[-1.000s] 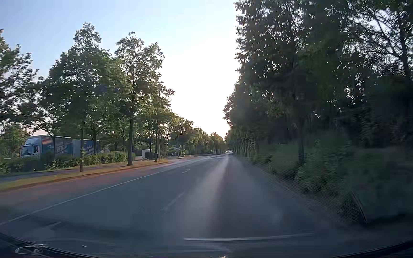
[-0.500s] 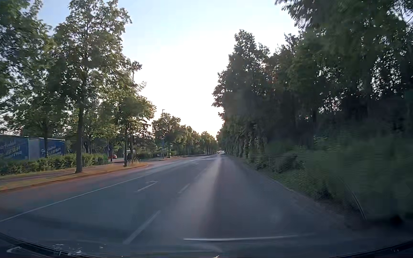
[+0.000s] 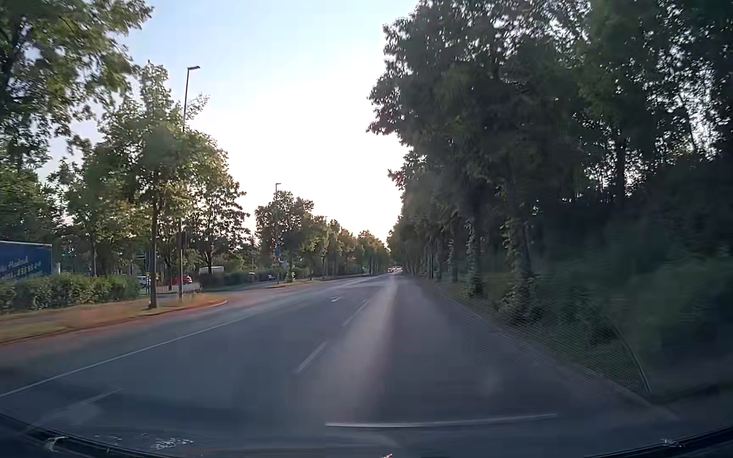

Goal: Follow the waypoints while adhering to traffic rules and regulations

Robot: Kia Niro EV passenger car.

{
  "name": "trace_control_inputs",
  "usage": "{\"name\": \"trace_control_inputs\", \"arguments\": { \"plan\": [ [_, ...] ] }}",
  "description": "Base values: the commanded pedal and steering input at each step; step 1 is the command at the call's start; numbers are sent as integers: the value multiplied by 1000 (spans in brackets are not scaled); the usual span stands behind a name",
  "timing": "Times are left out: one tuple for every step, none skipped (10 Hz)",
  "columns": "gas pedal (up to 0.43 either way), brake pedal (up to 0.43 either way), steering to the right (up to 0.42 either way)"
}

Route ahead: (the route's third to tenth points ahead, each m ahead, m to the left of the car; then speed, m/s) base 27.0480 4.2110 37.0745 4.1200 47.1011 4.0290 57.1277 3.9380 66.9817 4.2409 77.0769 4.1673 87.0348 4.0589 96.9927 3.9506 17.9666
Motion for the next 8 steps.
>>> {"name": "trace_control_inputs", "arguments": {
  "plan": [
    [189, 12, 5],
    [189, 18, 5],
    [189, 18, 5],
    [189, 12, 5],
    [189, 18, 5],
    [189, 18, 5],
    [189, 18, 4],
    [189, 18, 2]
  ]
}}
